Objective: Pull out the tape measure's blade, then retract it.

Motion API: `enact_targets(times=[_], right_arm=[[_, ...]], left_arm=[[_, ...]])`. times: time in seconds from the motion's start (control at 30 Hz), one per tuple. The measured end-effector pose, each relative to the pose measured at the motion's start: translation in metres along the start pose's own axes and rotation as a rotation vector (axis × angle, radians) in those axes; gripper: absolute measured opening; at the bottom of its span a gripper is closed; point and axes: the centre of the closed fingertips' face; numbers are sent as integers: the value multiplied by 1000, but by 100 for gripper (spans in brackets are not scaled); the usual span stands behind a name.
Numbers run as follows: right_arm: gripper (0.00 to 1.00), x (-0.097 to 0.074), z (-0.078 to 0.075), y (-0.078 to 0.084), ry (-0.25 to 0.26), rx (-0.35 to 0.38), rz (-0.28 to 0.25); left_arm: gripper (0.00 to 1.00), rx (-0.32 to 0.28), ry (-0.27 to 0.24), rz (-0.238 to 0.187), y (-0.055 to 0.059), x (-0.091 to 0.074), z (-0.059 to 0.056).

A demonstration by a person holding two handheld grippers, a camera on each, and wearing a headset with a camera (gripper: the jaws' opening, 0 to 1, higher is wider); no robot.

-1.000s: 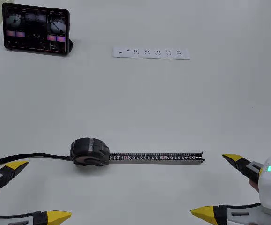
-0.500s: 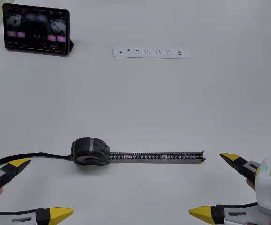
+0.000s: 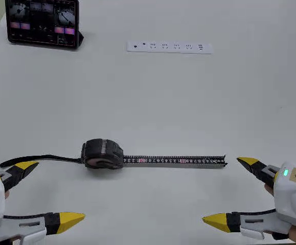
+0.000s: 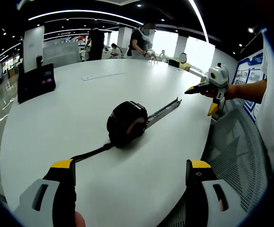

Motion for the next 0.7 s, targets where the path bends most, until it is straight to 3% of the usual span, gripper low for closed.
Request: enact_targets(times=[0.7], right_arm=[[99,-1,-2,-1,6,-9,3]], left_arm=[[95,13,10,-3,-7,2,-1]])
Point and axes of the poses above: the centre of the closed fingertips' face, and the gripper's own axes: x roughly forward along the fingers, z roughly to its left, y roughly out of its underside, and after that the axes turned 1 degree about -x, right-handed
